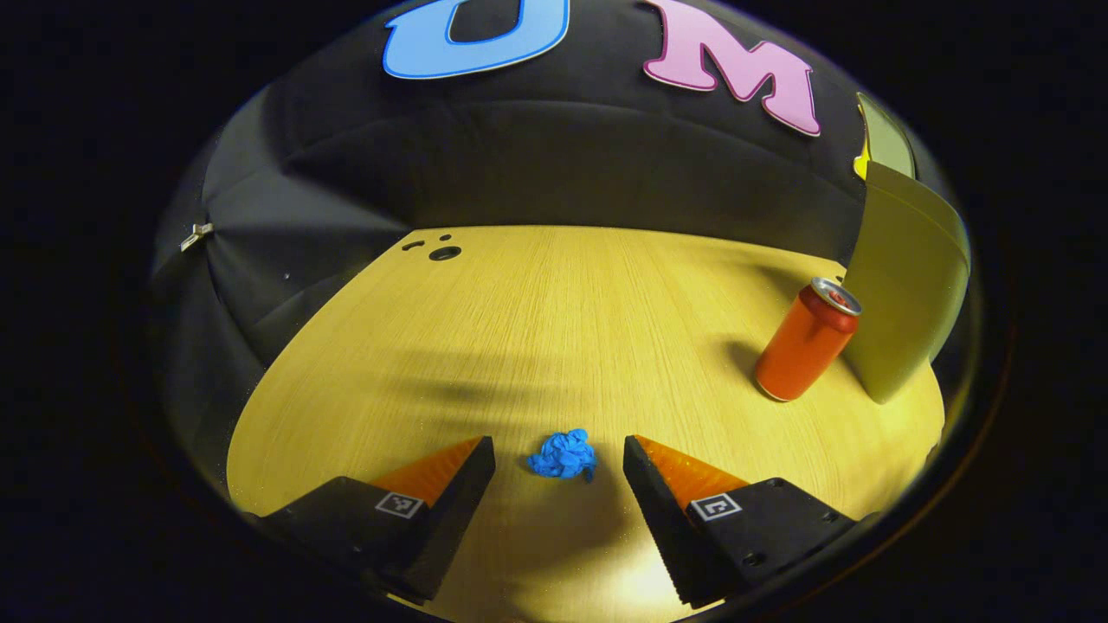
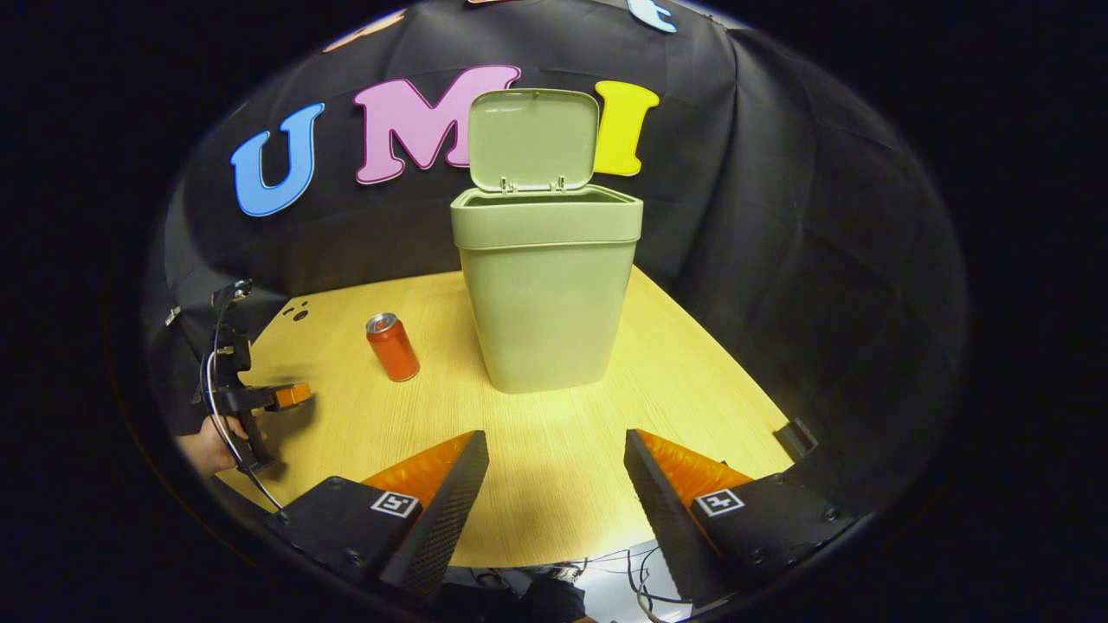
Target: Press the lid of the desktop garbage bin to open it, pick up the crumpled paper on the desktop and throw it into the bin, then pick up the pop can on the desktop and drop it into the bin, and finally close the garbage bin lid.
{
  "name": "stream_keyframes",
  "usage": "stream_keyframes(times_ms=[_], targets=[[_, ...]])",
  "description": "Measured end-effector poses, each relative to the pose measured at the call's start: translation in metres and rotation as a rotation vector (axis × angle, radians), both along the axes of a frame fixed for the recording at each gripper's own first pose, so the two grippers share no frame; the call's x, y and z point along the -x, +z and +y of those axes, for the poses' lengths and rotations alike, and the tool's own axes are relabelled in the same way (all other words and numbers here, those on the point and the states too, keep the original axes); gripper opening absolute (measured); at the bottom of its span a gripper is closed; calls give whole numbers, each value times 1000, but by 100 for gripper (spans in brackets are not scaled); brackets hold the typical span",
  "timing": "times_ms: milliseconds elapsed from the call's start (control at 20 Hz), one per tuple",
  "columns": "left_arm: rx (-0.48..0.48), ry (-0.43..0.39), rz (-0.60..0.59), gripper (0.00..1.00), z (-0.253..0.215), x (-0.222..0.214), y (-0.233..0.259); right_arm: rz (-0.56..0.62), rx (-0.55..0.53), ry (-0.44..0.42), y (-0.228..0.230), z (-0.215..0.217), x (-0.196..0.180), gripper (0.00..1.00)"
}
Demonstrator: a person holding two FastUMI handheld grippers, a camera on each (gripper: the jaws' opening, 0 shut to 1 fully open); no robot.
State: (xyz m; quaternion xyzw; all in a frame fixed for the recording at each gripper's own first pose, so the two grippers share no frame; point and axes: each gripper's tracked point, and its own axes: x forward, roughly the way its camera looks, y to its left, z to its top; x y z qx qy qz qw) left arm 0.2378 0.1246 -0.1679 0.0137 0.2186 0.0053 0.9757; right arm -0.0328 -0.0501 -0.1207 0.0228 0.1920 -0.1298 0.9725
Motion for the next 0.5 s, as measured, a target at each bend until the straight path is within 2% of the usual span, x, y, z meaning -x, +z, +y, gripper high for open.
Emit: stream_keyframes(times_ms=[250, 500], targets=[[12, 1, 48, 96, -6, 0, -16, 38, 29, -7, -9, -3, 8, 99], [-22, 2, 44, 93, -9, -6, -19, 41, 15, -5, -12, 2, 10, 99]])
